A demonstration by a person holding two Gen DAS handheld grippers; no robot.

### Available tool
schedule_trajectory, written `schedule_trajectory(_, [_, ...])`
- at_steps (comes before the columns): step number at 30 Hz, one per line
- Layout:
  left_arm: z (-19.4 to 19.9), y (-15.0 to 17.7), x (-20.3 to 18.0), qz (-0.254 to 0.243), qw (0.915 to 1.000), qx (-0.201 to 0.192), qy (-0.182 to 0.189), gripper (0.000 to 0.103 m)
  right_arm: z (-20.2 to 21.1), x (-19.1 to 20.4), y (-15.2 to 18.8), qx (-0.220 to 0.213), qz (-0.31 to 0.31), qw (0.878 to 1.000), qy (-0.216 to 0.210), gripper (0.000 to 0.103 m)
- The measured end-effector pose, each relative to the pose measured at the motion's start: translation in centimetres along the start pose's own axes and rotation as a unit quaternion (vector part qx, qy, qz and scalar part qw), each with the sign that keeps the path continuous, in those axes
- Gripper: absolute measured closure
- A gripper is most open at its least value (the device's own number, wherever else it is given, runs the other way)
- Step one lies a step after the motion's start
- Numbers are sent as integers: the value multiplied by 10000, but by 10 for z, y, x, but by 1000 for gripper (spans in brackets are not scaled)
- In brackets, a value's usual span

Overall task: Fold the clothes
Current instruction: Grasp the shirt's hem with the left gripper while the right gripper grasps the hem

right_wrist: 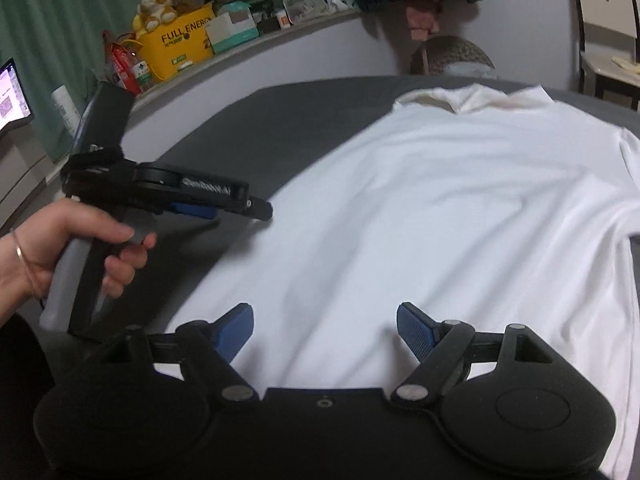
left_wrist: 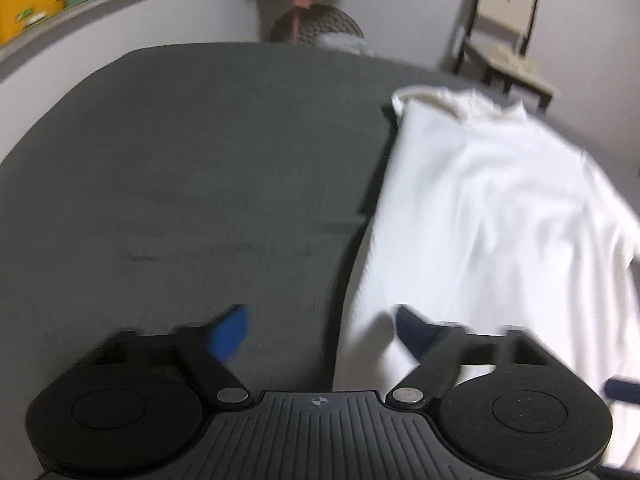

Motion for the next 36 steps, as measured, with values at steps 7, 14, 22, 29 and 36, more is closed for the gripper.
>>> schedule_trajectory(7, [-7, 3, -24, 99, 9986, -7, 525, 102, 13, -28, -16, -255, -504, 9983, 123, 24])
schedule_trajectory(14, [29, -5, -112, -483, 9854, -608, 1514, 102, 66, -74, -50, -1310, -957, 9860, 394, 24])
schedule_trajectory(22, [13, 44, -234, -937, 9740, -393, 2026, 102, 87, -155, -54, -1592, -1718, 9689, 799, 24])
schedule_trajectory(29, [5, 71, -253, -811, 9843, -143, 1562, 96, 43, -175, -40, -829, -2531, 9635, -259, 24])
schedule_trajectory(36, [92, 72, -206, -861, 9838, -611, 1448, 2, -4, -151, -28, -85, -2992, 9479, -1094, 24])
Point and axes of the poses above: each gripper's, at about its wrist camera, not at the fingertips, and z roughly against the way its jaws point, x to its left, y to its underside, the point moved 7 cm from there along -z, roughly the way its jaws point, and after that the axes turned 3 degrees about -y, right-handed, at the moved point
